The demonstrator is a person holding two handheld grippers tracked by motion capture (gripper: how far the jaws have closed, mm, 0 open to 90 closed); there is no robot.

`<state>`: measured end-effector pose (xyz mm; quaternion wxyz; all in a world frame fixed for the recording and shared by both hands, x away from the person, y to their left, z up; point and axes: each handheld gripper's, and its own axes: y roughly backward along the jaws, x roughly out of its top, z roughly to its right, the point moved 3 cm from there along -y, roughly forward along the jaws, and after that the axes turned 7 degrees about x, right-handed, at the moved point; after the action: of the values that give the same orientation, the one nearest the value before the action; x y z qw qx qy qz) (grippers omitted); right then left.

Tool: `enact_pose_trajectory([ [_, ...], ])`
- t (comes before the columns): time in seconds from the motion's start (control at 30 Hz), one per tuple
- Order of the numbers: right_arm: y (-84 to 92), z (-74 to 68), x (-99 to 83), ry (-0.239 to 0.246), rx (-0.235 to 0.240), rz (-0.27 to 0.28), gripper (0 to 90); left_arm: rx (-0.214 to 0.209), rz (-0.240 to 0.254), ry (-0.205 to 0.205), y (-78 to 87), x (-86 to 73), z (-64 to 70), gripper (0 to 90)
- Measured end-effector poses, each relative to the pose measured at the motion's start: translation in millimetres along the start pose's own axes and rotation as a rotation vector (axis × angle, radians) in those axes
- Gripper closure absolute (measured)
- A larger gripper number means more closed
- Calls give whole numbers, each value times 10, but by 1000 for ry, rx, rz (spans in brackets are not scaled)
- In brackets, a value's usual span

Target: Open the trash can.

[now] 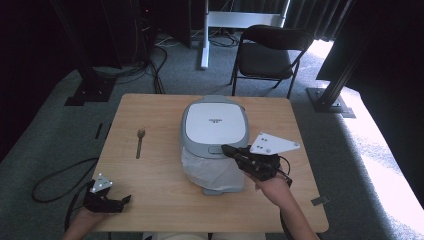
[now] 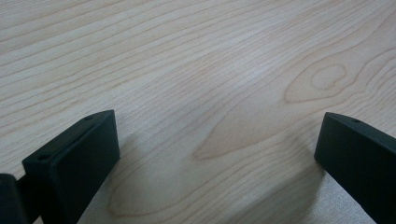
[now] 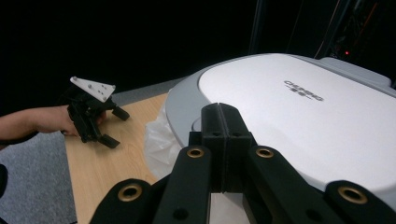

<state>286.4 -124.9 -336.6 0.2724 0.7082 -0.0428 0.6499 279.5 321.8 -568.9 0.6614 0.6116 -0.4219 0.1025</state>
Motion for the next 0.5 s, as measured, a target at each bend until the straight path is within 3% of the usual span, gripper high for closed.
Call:
enact_pose_trajectory([
  [0.5, -220, 40, 15, 6, 2, -44, 900, 0, 0, 0, 0, 0, 0, 0],
])
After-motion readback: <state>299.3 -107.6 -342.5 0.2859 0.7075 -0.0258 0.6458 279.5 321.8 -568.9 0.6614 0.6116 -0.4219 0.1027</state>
